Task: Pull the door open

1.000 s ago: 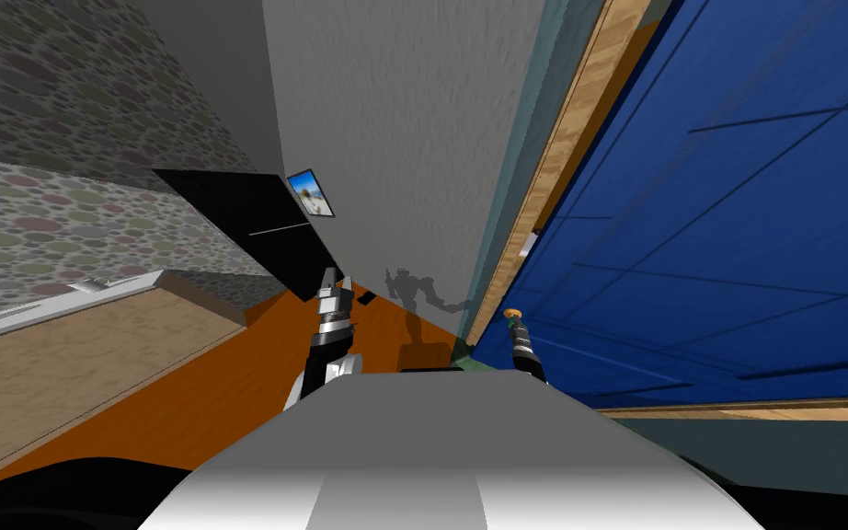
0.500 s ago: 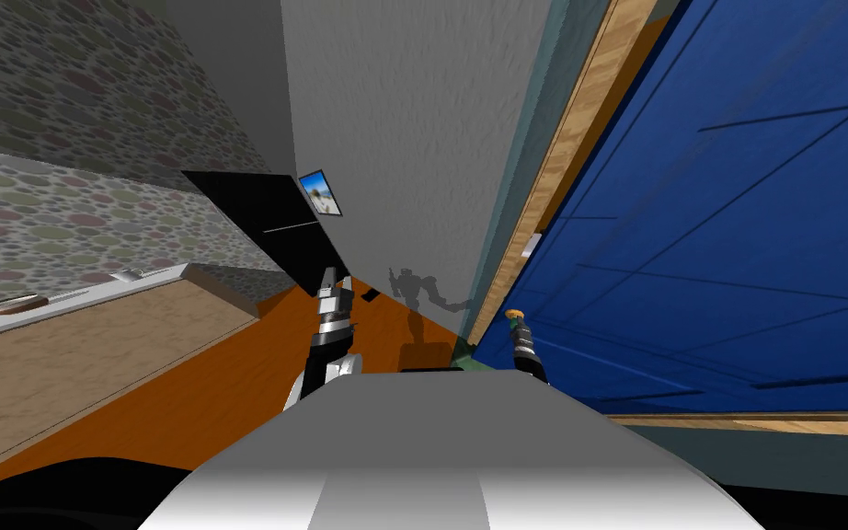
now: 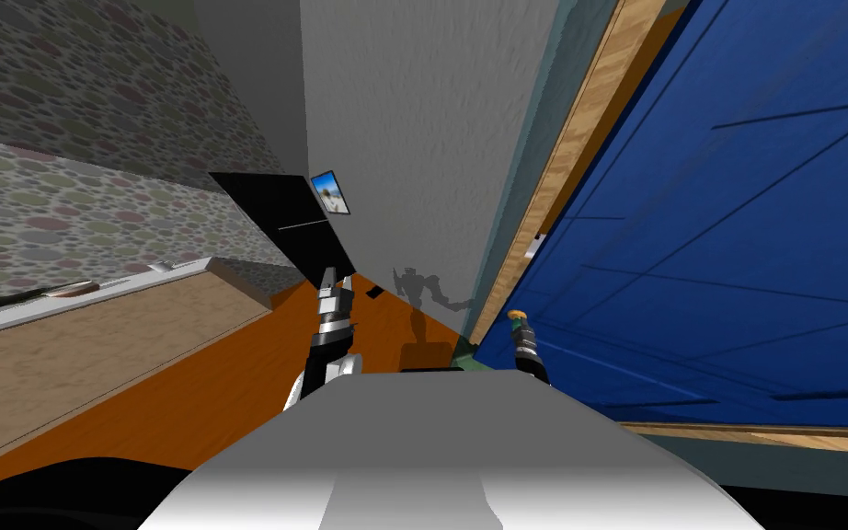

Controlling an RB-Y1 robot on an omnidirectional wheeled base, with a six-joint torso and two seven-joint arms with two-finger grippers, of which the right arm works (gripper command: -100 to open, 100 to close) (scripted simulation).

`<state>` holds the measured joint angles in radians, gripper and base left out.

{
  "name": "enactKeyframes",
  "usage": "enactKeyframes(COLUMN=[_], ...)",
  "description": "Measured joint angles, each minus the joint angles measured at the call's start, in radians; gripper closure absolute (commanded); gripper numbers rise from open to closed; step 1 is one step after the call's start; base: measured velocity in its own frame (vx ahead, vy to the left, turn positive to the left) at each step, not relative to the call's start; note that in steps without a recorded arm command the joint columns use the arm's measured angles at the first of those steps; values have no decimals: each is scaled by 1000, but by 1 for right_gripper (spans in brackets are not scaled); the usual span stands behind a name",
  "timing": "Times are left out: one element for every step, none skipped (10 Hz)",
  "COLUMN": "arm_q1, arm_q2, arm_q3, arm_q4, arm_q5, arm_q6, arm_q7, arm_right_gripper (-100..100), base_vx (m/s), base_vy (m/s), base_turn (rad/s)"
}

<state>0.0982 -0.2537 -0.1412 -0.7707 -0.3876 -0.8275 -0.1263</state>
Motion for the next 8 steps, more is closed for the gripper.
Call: enactKeyframes(arm_q1=[1, 1, 1, 1, 1, 2, 4, 5], arm_q2=[-1, -2, -5, -5, -5, -6, -7, -7], arm_q3=[0, 0, 0, 1, 1, 2, 2, 2], arm_q4=[0, 2, 1, 1, 1, 2, 1, 1], arm_q5=[-5, -13, -24, -30, -38, -42, -50, -55], arm_q6=[0, -1, -1, -1, -2, -2, -2, -1], arm_q7=[-19, -44, -72, -95, -122, -141, -166, -184], arm_right_gripper=[100, 100, 100, 100, 100, 100, 100, 100], base_vx=[-48, -71, -53, -58, -42, -44, -35, -45], base_vy=[-7, -12, -10, -4, -1, 0, -5, -4], base_turn=[105, 150, 53, 84, 42, 86, 46, 87])
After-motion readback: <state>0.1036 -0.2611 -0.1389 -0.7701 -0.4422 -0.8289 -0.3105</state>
